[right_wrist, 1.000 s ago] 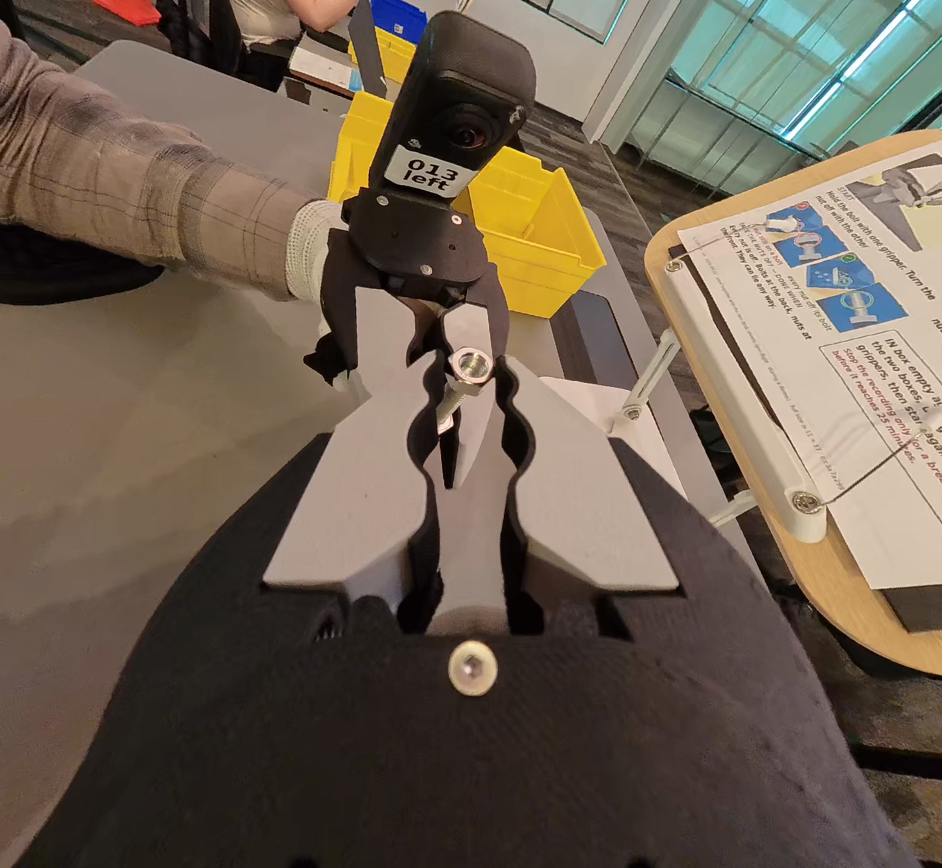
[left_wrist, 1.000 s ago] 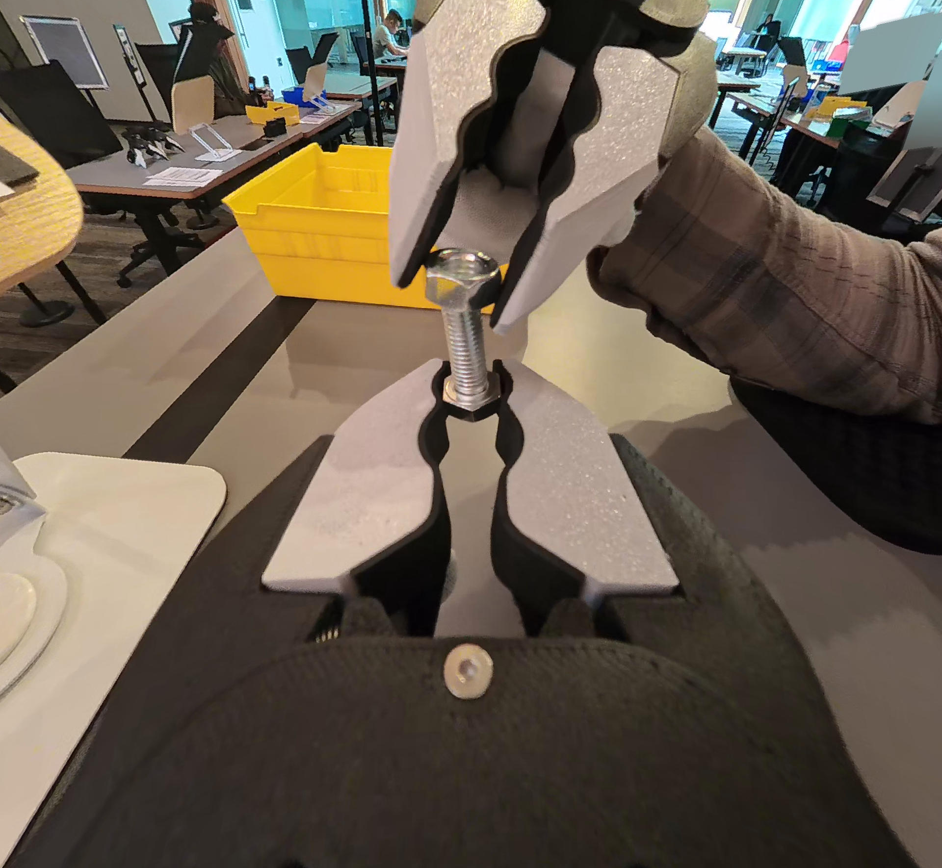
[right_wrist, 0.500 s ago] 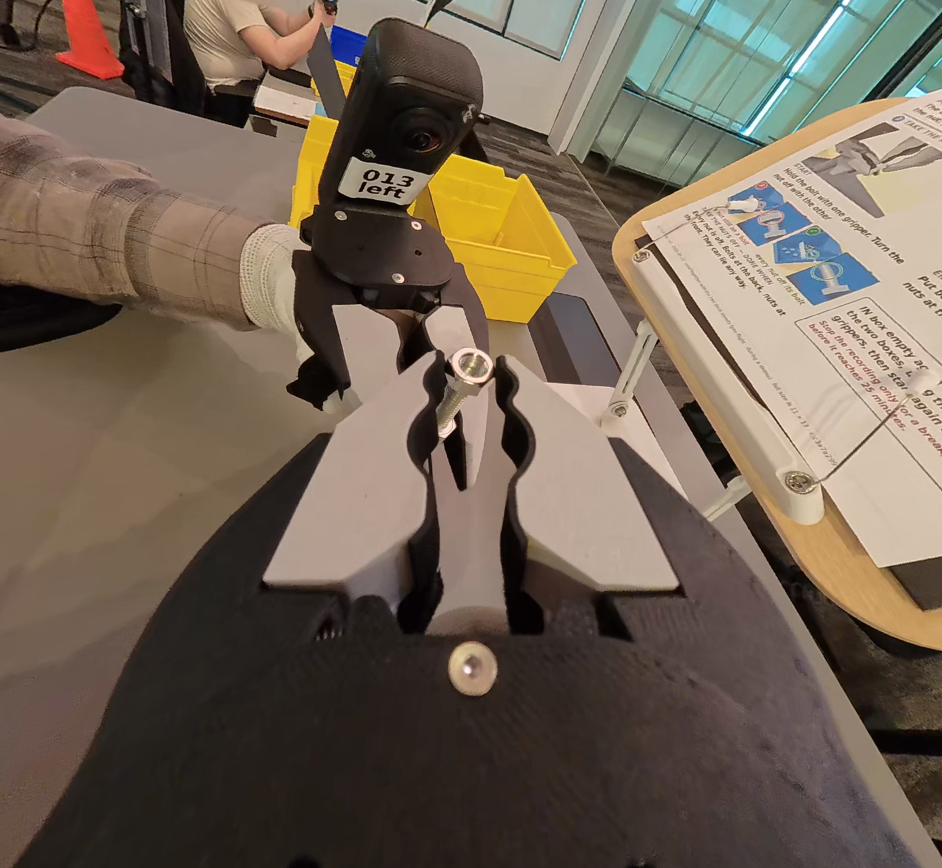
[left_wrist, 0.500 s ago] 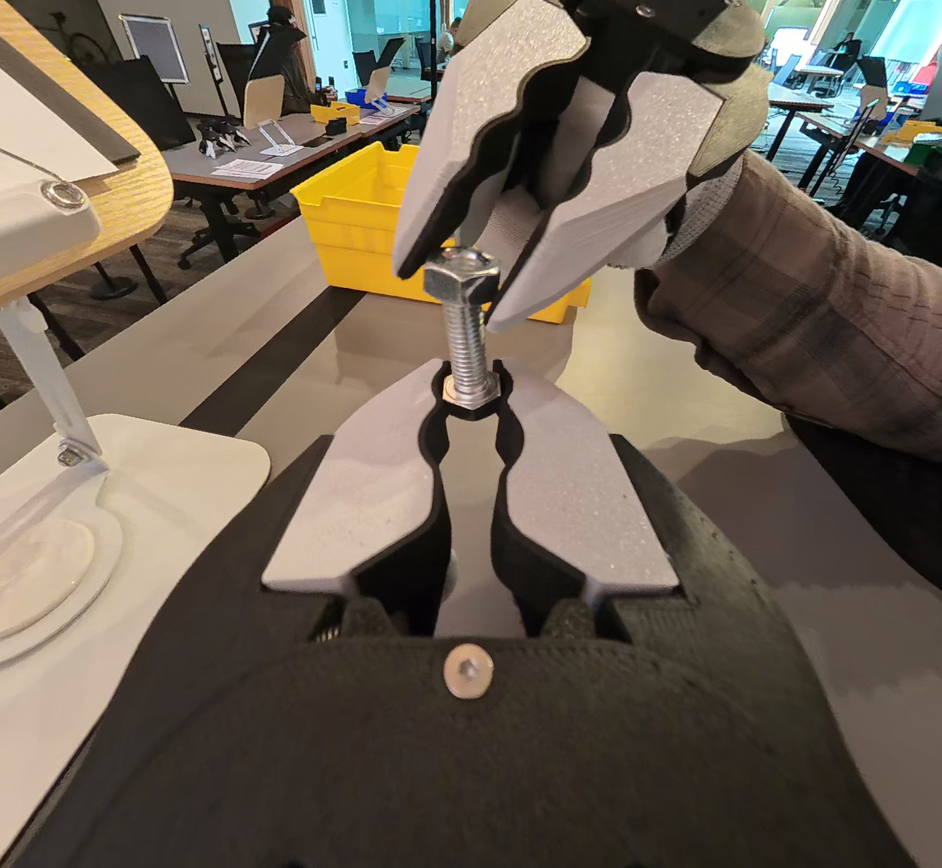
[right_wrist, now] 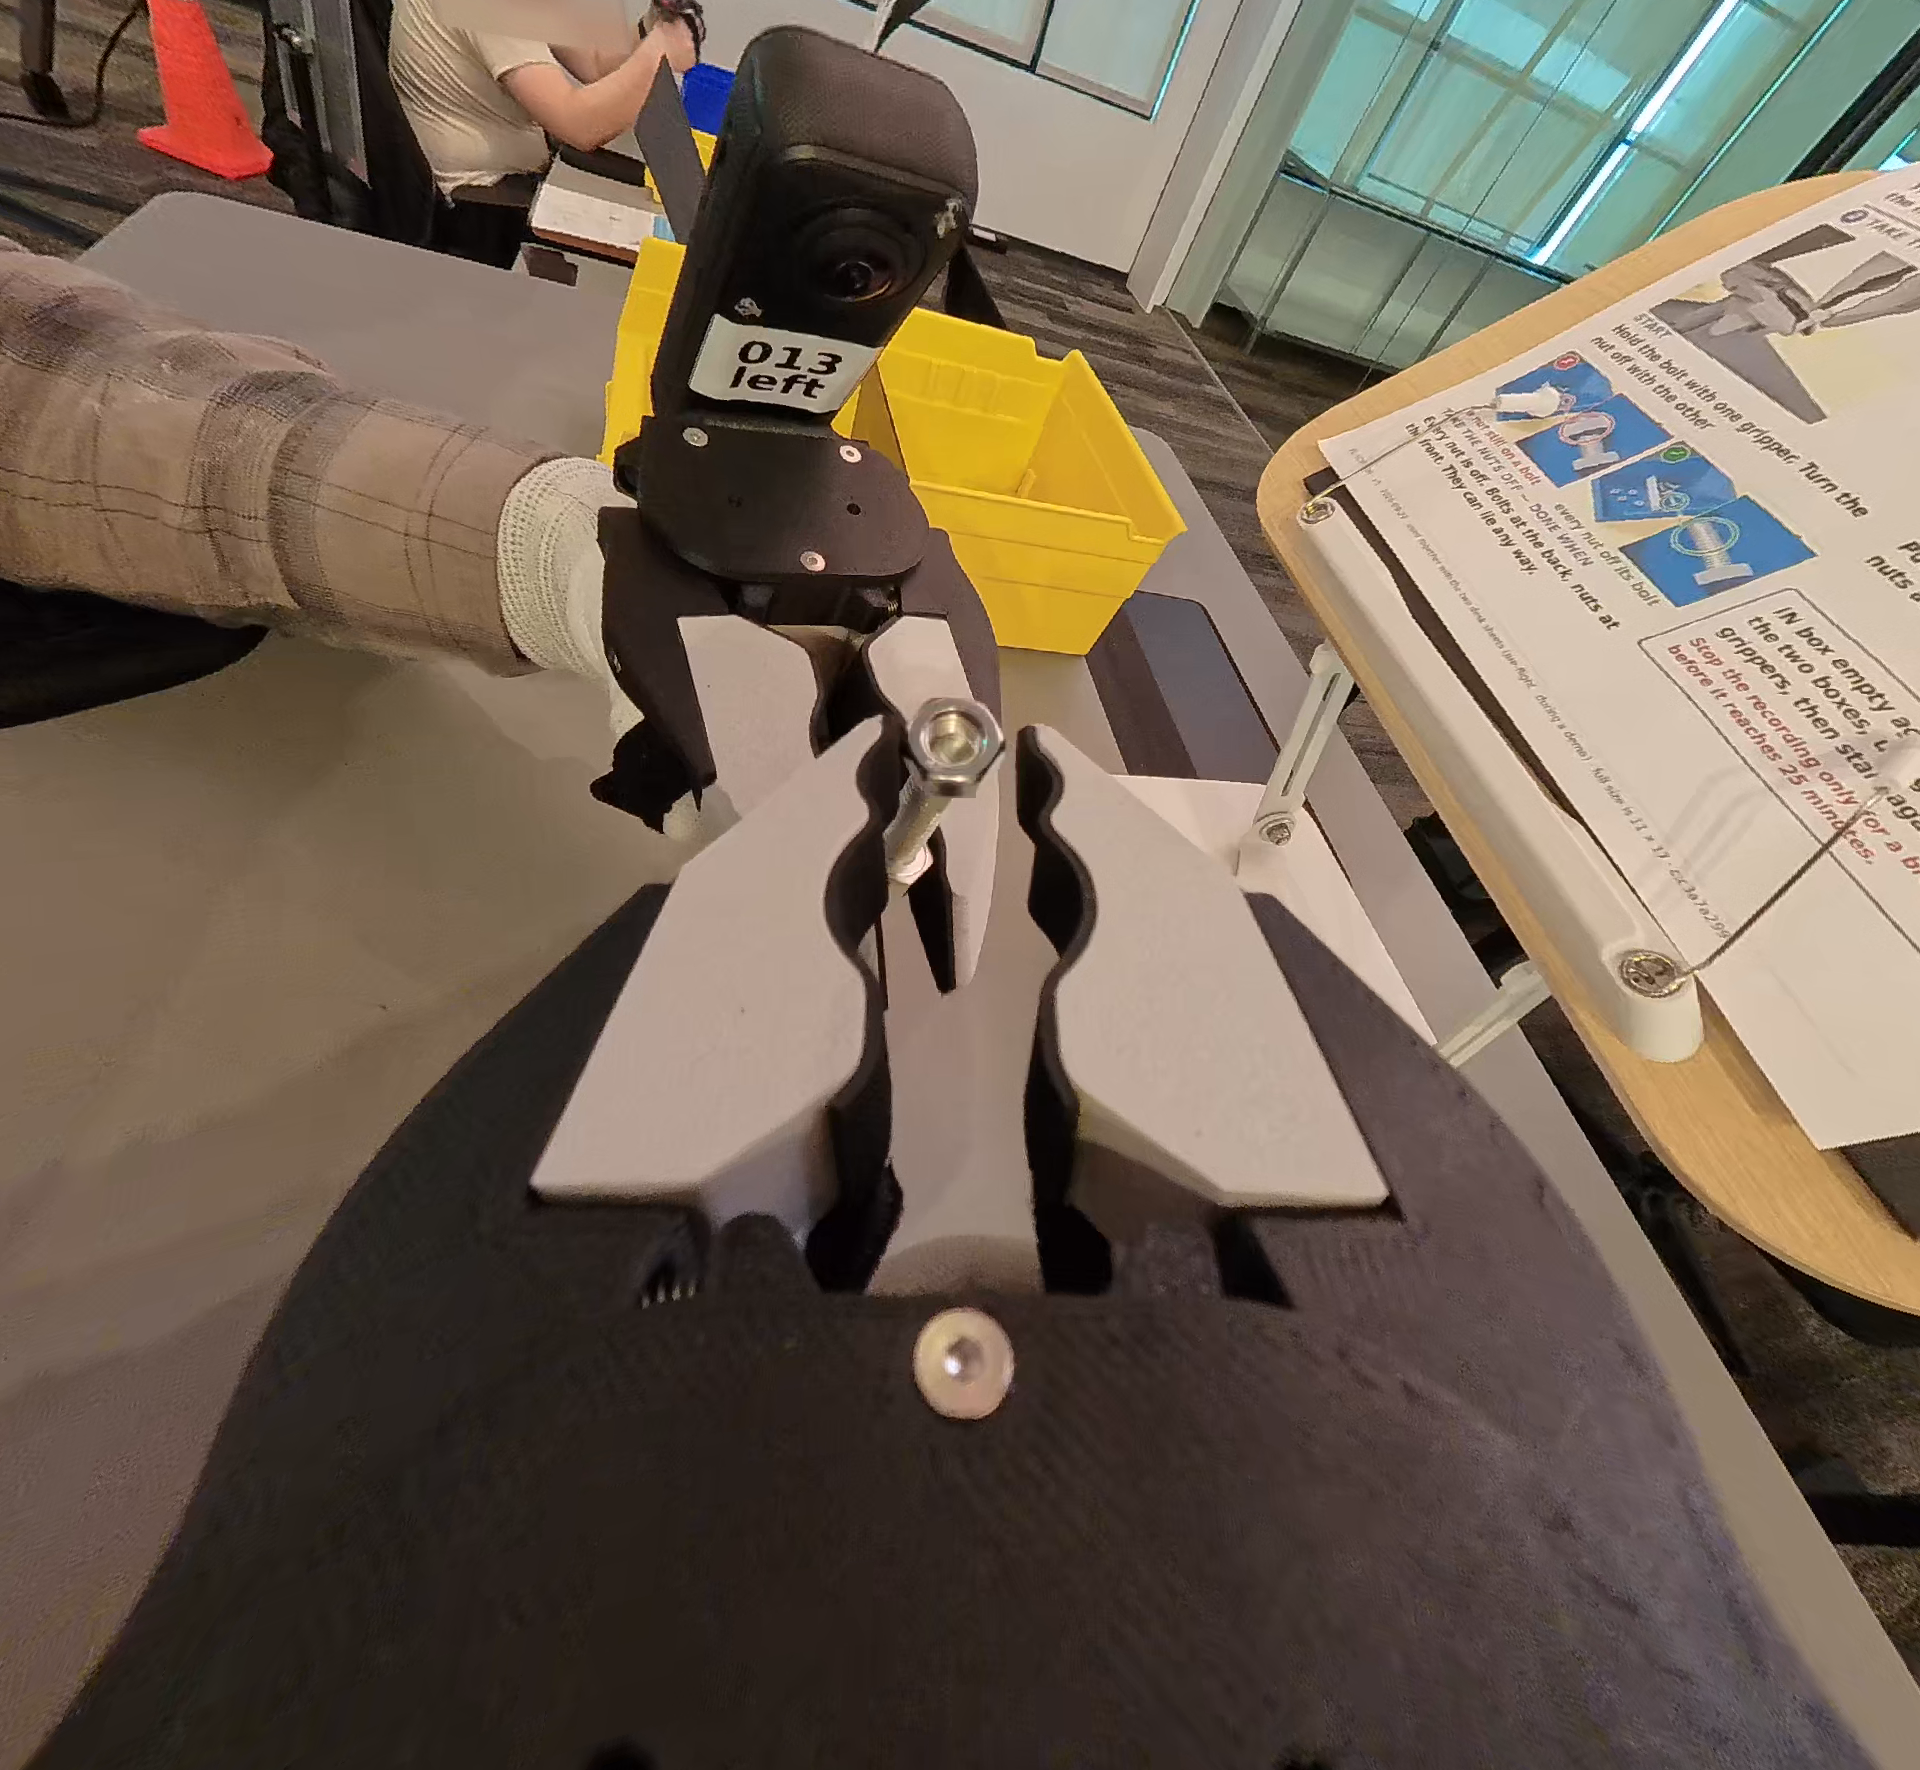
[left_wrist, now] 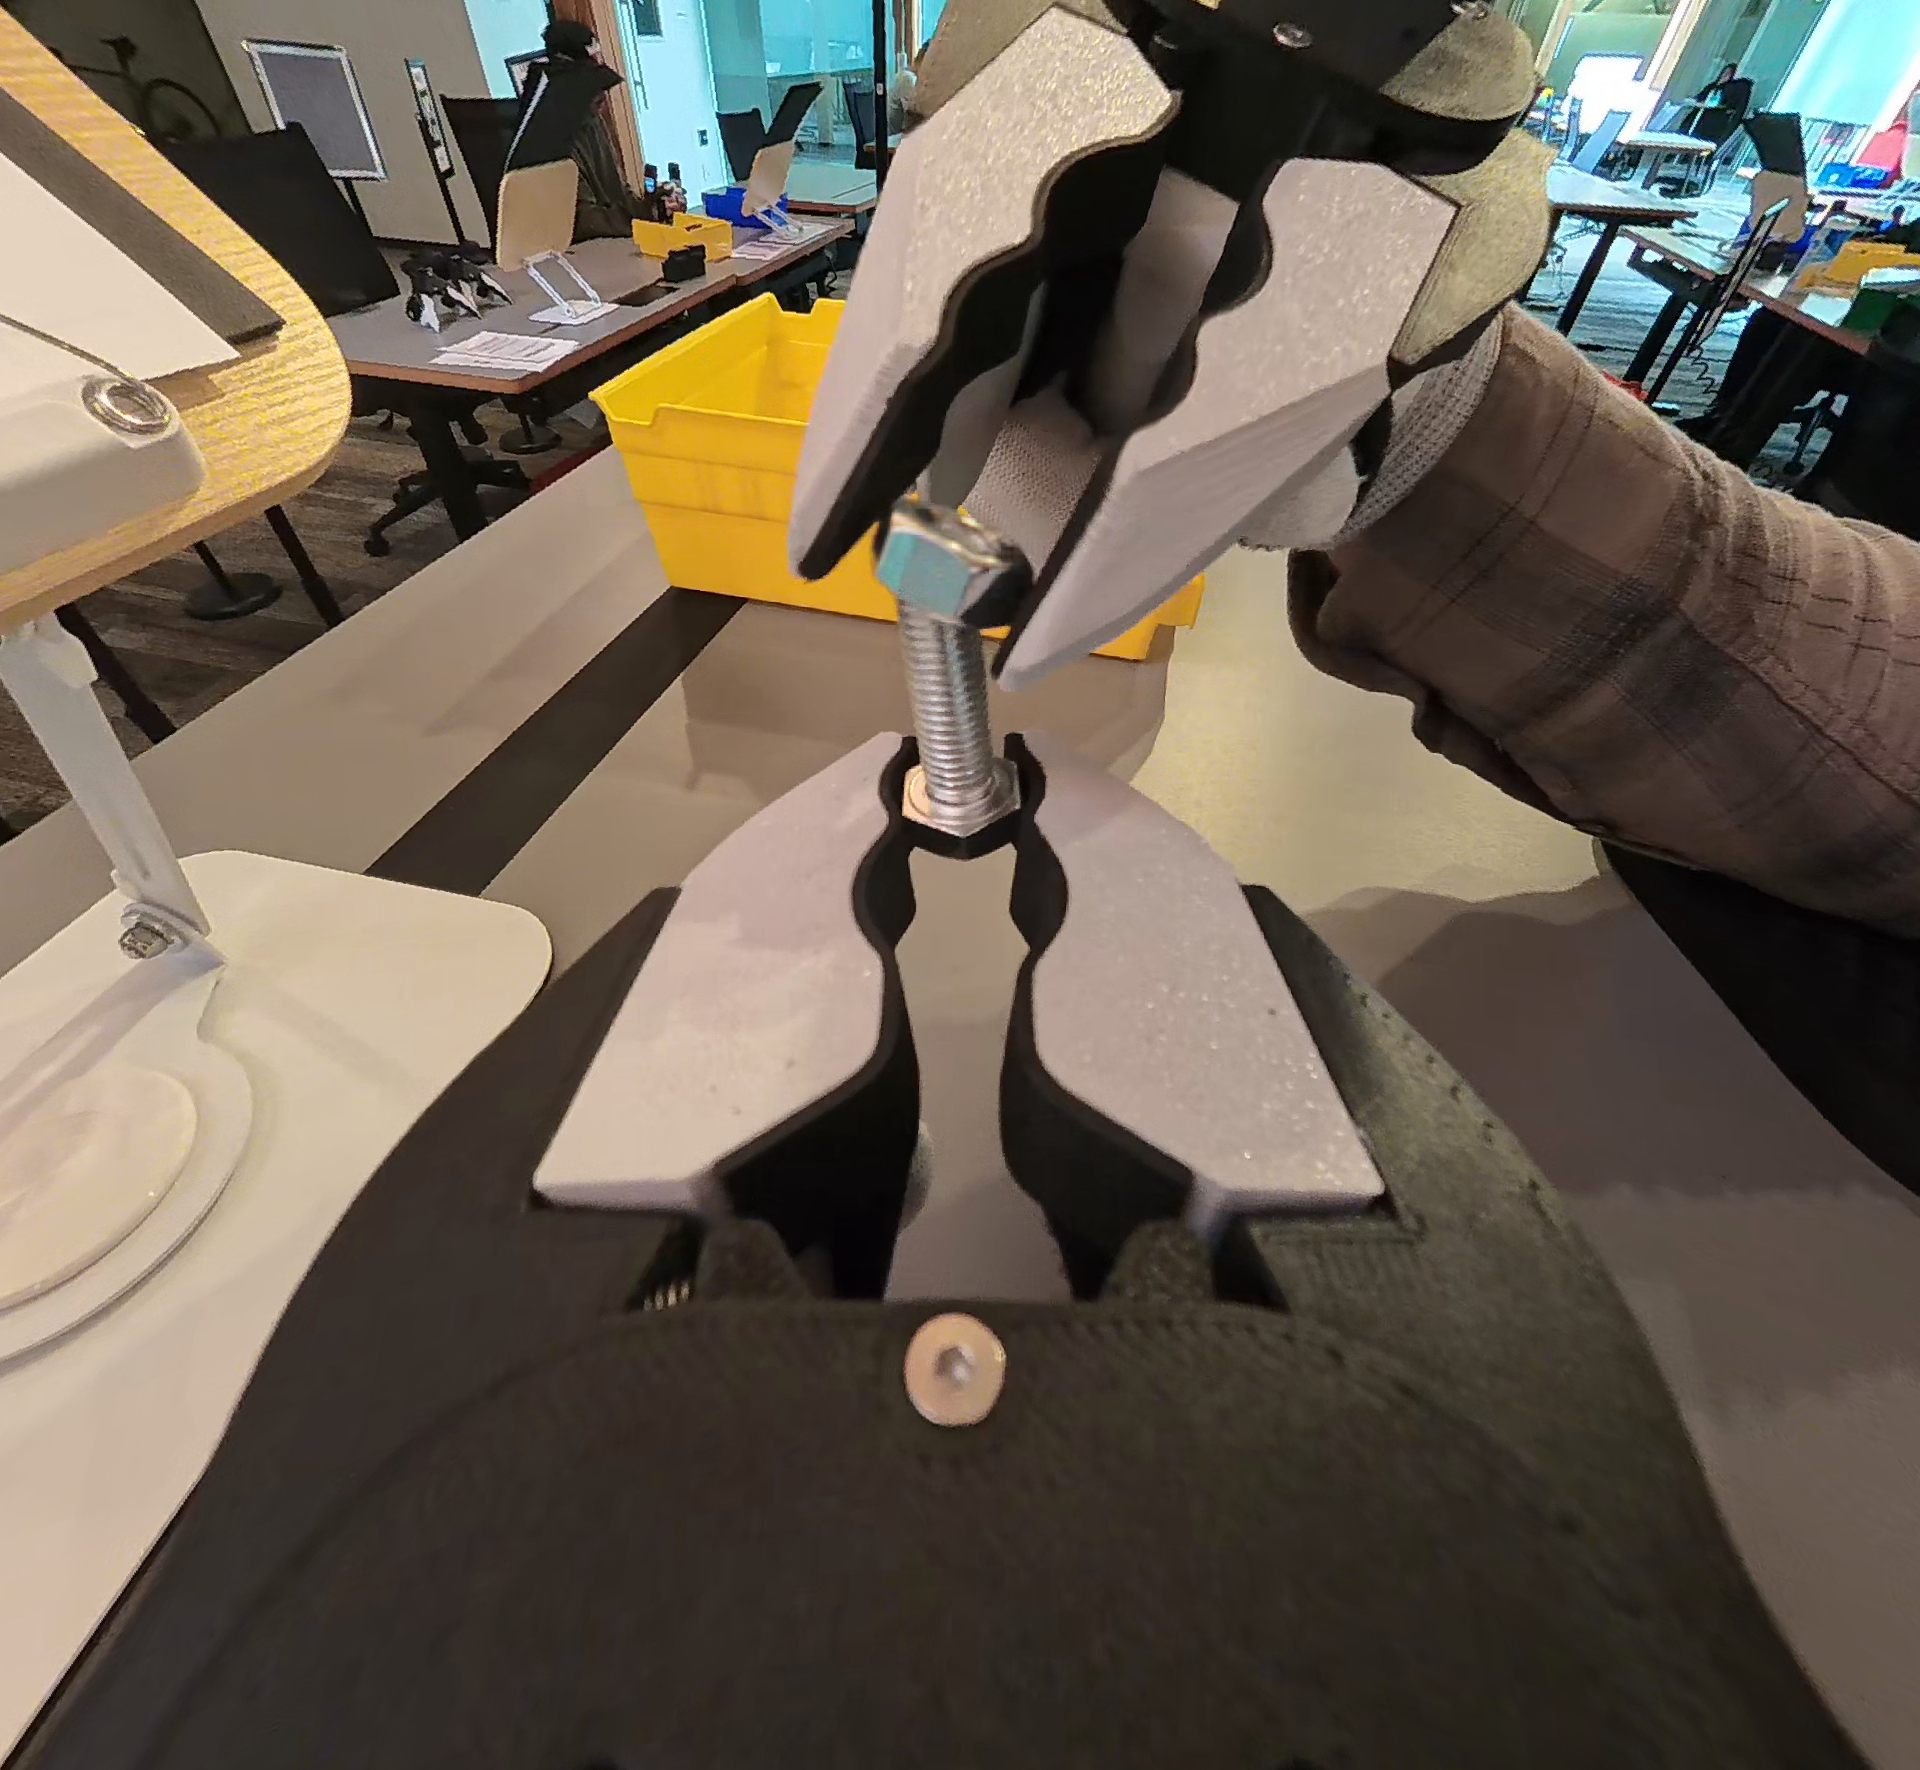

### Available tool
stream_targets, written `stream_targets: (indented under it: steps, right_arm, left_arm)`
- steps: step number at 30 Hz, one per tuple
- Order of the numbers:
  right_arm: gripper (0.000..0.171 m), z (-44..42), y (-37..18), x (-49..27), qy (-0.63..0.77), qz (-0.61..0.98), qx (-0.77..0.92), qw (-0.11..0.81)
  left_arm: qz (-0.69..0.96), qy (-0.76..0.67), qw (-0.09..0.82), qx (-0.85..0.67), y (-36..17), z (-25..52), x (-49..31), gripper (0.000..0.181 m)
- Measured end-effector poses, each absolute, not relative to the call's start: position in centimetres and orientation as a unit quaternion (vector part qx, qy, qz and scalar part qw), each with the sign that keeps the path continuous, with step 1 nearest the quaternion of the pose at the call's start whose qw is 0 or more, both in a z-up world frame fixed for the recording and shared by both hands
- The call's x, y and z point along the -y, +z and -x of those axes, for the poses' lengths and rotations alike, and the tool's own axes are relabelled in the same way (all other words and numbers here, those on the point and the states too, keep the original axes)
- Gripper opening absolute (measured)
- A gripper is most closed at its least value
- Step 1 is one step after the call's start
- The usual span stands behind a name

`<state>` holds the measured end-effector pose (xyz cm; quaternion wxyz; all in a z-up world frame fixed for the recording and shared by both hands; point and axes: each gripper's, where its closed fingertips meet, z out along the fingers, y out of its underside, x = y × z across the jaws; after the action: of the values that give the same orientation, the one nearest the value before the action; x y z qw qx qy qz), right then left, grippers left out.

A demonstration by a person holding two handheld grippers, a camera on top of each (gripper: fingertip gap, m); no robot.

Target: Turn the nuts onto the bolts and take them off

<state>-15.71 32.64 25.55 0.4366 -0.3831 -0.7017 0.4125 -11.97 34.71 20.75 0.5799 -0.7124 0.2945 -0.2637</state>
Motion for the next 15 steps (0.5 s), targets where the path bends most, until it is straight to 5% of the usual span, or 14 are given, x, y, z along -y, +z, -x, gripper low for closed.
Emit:
stream_targets:
  steps: [15]
  right_arm:
    - [0.017, 15.64, 25.36, -32.34, 0.417, 0.387, 0.706, 0.422]
  left_arm:
    - [0.713, -0.257, 0.577, -0.304, 20.62, 11.94, -34.61, 0.015]
